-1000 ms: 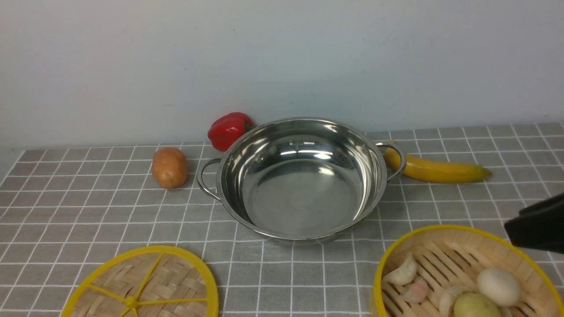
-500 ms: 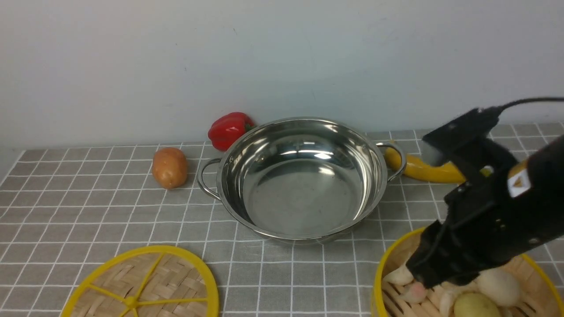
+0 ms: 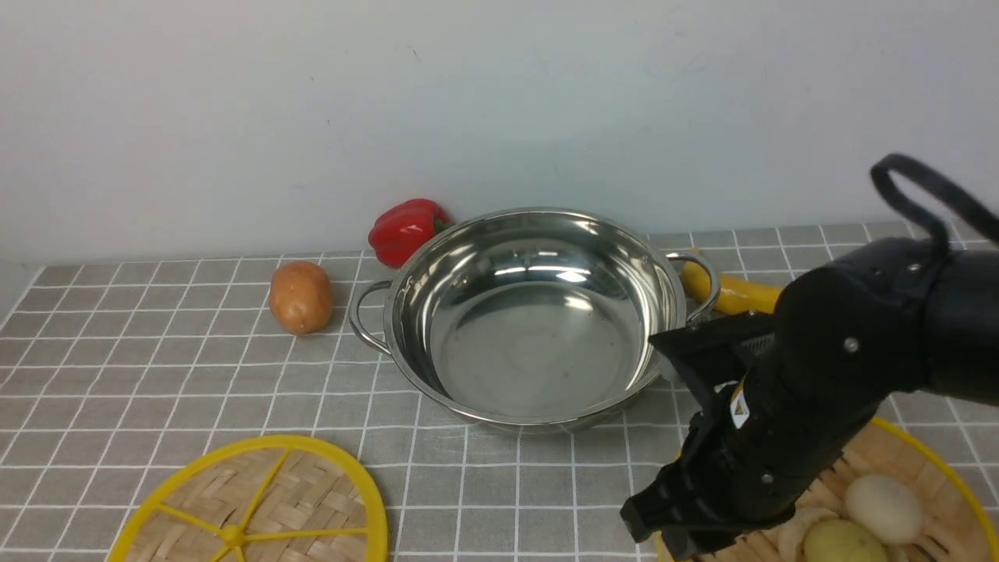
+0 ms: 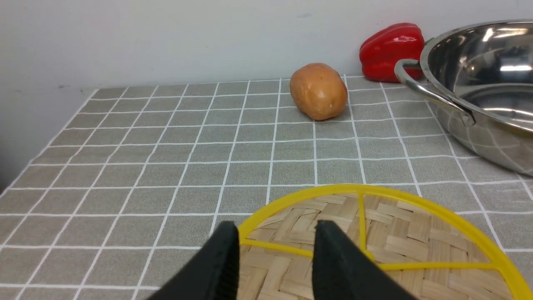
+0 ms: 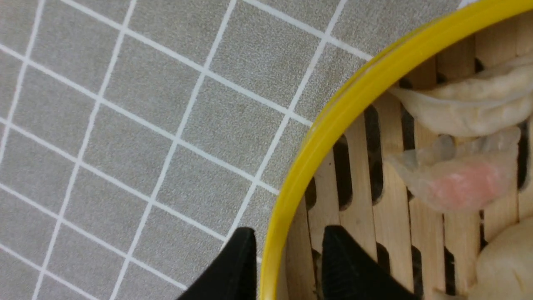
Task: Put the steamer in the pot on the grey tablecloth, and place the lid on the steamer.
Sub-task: 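Reach for and grasp the rim of the bamboo steamer holding the buns with the right gripper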
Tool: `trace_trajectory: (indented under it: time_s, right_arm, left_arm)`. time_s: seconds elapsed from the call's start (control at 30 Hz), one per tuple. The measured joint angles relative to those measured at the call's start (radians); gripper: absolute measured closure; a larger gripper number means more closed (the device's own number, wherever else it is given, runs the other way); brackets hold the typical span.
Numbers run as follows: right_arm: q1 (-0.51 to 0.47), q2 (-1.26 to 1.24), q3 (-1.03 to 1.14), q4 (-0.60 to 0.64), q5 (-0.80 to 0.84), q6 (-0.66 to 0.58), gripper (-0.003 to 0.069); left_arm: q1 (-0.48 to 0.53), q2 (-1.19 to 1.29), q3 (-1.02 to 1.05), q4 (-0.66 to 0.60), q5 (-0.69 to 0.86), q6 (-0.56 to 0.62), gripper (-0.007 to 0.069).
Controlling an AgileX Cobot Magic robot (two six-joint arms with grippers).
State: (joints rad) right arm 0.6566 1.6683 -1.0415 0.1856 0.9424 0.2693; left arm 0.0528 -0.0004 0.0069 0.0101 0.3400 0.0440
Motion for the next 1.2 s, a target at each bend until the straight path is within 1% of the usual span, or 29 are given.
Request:
trace_trajectory:
  time_s: [0.2, 0.53, 0.87, 0.97, 1.03, 1.07, 1.1, 1.13, 1.2]
  right_arm:
    - [0.001, 0.057, -0.002, 0.003, -0.016, 0.002, 0.0416]
    - [0.002, 0.087, -0.003, 0.038, -0.025, 0.002, 0.0416]
    - [0.021, 0.120, -0.005, 0.039, -0.023, 0.002, 0.0416]
    - [0.021, 0.123, -0.005, 0.017, -0.010, -0.001, 0.0444]
    - [0.021, 0.123, -0.007, 0.014, 0.000, -0.011, 0.0496]
    - [0.022, 0.123, -0.007, 0.014, 0.001, -0.013, 0.0509]
    - [0.023, 0.123, -0.010, 0.012, 0.023, -0.016, 0.0561]
    - [0.023, 0.122, -0.012, 0.005, 0.042, -0.018, 0.0575]
    - [0.023, 0.122, -0.015, -0.009, 0.066, -0.029, 0.0578]
  left_arm:
    - [0.000, 0.000, 0.000, 0.000, 0.000, 0.000, 0.0382]
    - [0.000, 0.000, 0.000, 0.000, 0.000, 0.000, 0.0382]
    - [0.000, 0.000, 0.000, 0.000, 0.000, 0.000, 0.0382]
    - [0.000, 0.000, 0.000, 0.000, 0.000, 0.000, 0.0382]
    - [0.000, 0.000, 0.000, 0.000, 0.000, 0.000, 0.0382]
    - [0.000, 0.000, 0.000, 0.000, 0.000, 0.000, 0.0382]
    - [0.000, 0.000, 0.000, 0.000, 0.000, 0.000, 0.0382]
    - [0.000, 0.000, 0.000, 0.000, 0.000, 0.000, 0.0382]
    - [0.000, 0.000, 0.000, 0.000, 0.000, 0.000, 0.0382]
